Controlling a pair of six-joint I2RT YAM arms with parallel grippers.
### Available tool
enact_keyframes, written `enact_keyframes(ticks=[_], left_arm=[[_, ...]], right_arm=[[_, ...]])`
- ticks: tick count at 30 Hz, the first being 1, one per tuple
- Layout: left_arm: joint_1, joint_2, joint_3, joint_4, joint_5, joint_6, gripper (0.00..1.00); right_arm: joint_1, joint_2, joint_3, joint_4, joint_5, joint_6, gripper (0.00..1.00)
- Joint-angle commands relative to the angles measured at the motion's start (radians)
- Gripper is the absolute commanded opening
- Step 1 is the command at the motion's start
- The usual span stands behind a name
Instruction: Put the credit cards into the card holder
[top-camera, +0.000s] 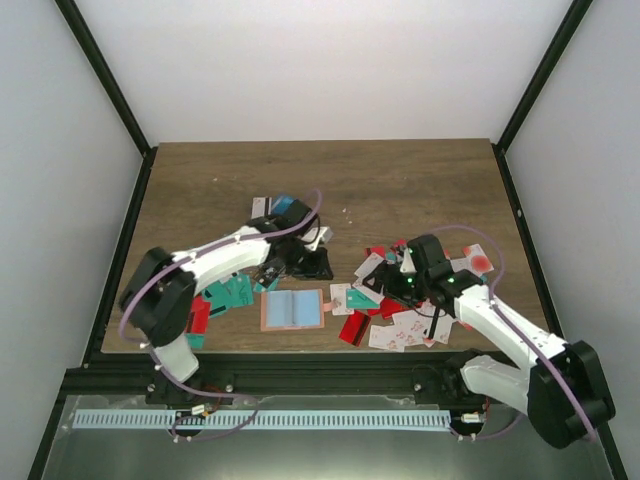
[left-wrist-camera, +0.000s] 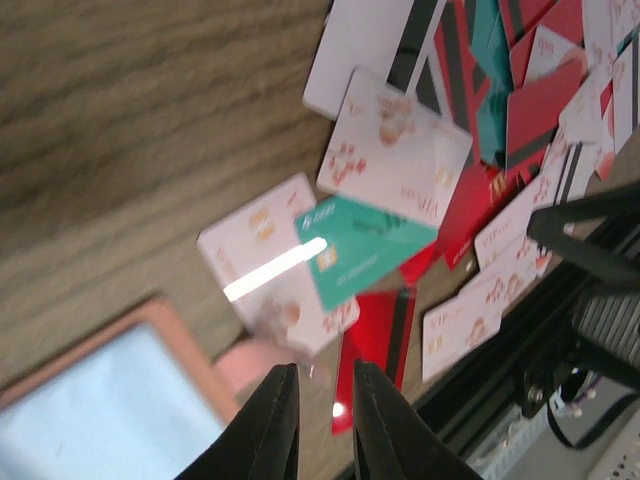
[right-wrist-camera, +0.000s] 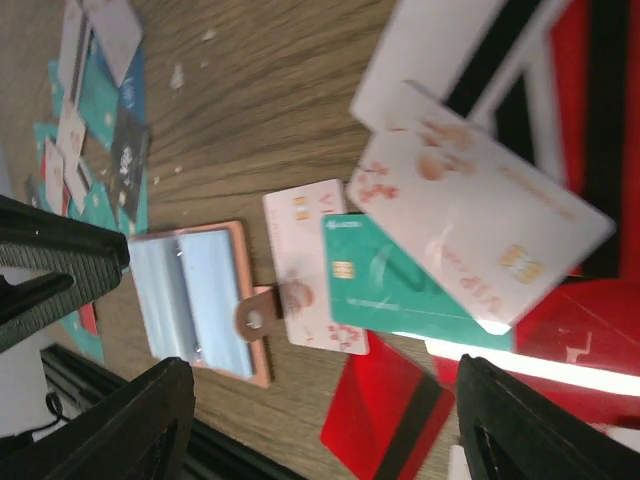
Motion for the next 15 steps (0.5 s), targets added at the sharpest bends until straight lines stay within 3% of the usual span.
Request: enact_keyframes(ticks=[1,8,15], left_arm=[[-0.018,0.151,0.136,0.037,0.062,0.054,0.18],[-0.051,0.354,0.318,0.005,0.083,0.101,0.21],[-0.057,0.451,0.373,0.016,0.102,0.105,0.21]], right_arm=[[-0.075,-0.068,-0.084,0.061,-0.038,0.083,0.73],[-0.184,-0.084,-0.207,0.161,-0.140,0.111,0.72],[-0.256,-0.047,-0.263,0.282,-0.208,0.095,0.65]])
